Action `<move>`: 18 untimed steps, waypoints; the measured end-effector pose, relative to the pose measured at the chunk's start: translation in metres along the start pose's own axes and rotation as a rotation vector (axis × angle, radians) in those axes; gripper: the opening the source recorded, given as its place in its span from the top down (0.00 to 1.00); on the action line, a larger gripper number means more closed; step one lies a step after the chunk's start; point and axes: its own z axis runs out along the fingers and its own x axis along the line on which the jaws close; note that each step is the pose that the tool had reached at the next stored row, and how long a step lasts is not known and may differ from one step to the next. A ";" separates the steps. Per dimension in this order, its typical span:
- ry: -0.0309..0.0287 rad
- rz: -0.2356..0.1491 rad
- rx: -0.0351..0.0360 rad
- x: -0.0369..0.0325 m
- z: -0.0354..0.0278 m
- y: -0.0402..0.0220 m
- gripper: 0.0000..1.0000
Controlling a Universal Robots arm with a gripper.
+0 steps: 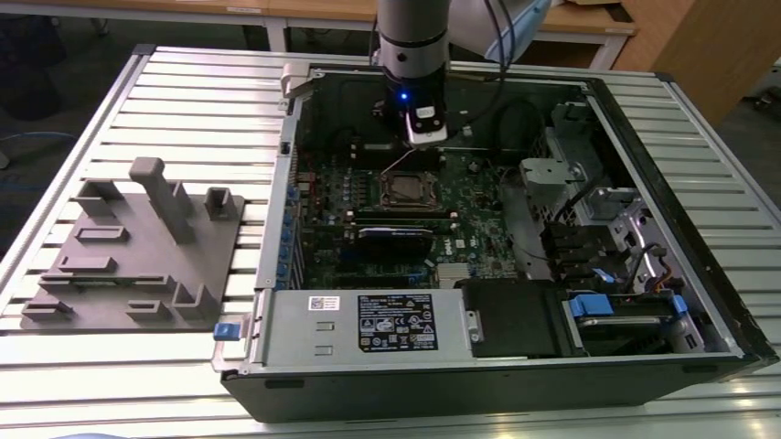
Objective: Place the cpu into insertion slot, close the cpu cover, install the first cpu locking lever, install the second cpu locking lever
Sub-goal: 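Install the first cpu locking lever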
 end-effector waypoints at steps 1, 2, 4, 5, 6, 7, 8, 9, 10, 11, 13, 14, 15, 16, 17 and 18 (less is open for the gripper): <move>0.0000 0.000 0.0000 -0.0002 -0.0025 0.0004 0.90; 0.0000 0.000 0.0001 -0.0004 -0.0048 0.0008 0.90; 0.0000 0.000 0.0000 -0.0009 -0.0091 0.0016 0.90; 0.0000 0.000 -0.0001 -0.0011 -0.0111 0.0020 0.90; 0.0000 0.000 0.0000 -0.0013 -0.0132 0.0023 0.90; 0.0000 0.000 0.0000 -0.0015 -0.0152 0.0027 0.90; 0.0000 0.000 -0.0001 -0.0016 -0.0172 0.0031 0.90; 0.0000 0.000 -0.0001 -0.0018 -0.0192 0.0034 0.90; 0.0000 0.000 0.0000 -0.0020 -0.0211 0.0037 0.90; 0.0000 0.000 -0.0001 -0.0022 -0.0232 0.0041 0.90; 0.0000 0.000 -0.0001 -0.0026 -0.0271 0.0048 0.90; 0.0000 0.000 -0.0001 -0.0028 -0.0291 0.0052 0.90; 0.0001 0.000 0.0000 -0.0030 -0.0312 0.0055 0.90; 0.0000 0.000 0.0000 -0.0032 -0.0333 0.0059 0.90; 0.0000 0.000 0.0000 -0.0034 -0.0353 0.0063 0.90; 0.0000 0.000 0.0000 -0.0035 -0.0369 0.0066 0.90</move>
